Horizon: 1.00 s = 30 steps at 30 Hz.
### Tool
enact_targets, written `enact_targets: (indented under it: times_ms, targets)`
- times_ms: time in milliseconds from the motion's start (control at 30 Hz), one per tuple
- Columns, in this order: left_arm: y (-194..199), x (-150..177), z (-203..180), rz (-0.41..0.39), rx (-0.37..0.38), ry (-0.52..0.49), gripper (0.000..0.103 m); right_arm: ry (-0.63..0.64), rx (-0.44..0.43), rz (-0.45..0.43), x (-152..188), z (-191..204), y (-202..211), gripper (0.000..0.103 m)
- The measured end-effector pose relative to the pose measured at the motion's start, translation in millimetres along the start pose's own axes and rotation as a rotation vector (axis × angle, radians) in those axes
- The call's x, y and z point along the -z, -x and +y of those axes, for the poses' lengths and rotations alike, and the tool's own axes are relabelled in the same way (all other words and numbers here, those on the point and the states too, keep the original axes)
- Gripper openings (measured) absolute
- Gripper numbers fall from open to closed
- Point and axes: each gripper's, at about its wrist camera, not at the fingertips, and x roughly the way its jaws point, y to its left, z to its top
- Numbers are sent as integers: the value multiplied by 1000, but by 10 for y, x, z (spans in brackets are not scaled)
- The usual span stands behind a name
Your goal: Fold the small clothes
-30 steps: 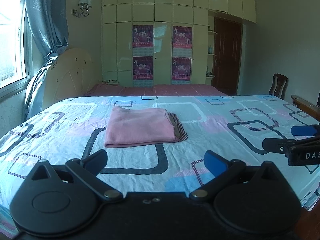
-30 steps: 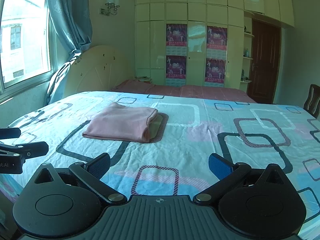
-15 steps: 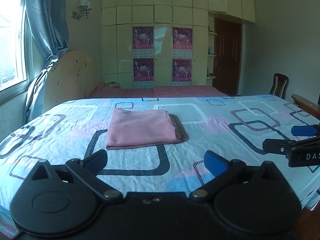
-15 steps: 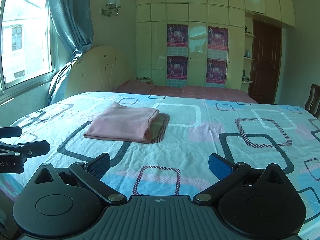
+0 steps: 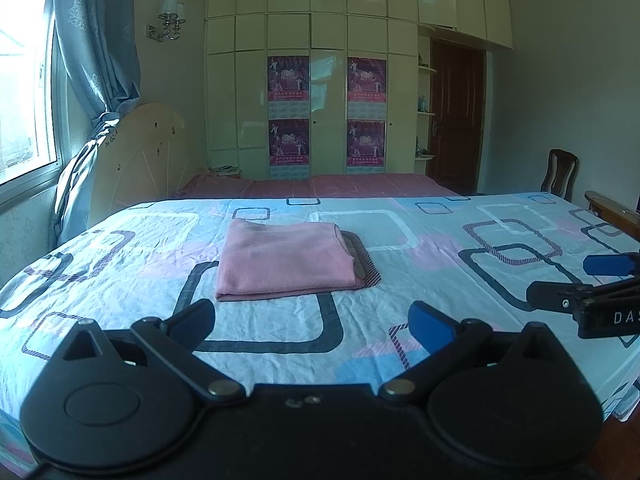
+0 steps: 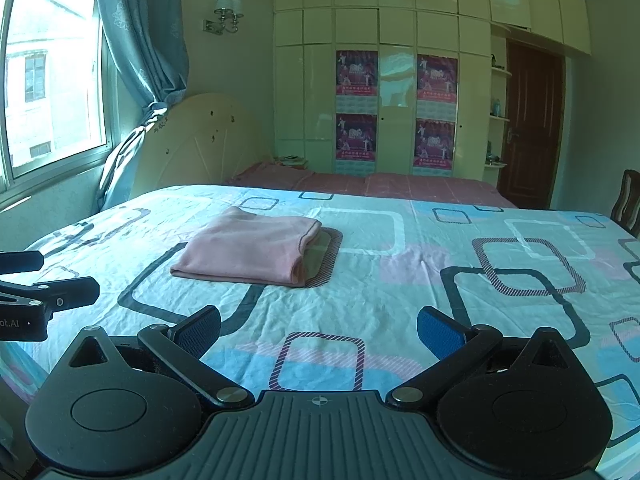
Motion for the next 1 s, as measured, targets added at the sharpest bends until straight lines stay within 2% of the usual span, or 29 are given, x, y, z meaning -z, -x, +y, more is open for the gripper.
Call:
enact_targets:
  times_ms: [1000]
  targets:
    - [-5,-13,45,-8,-14,7,102,10,-8,0,8,4,-16,103]
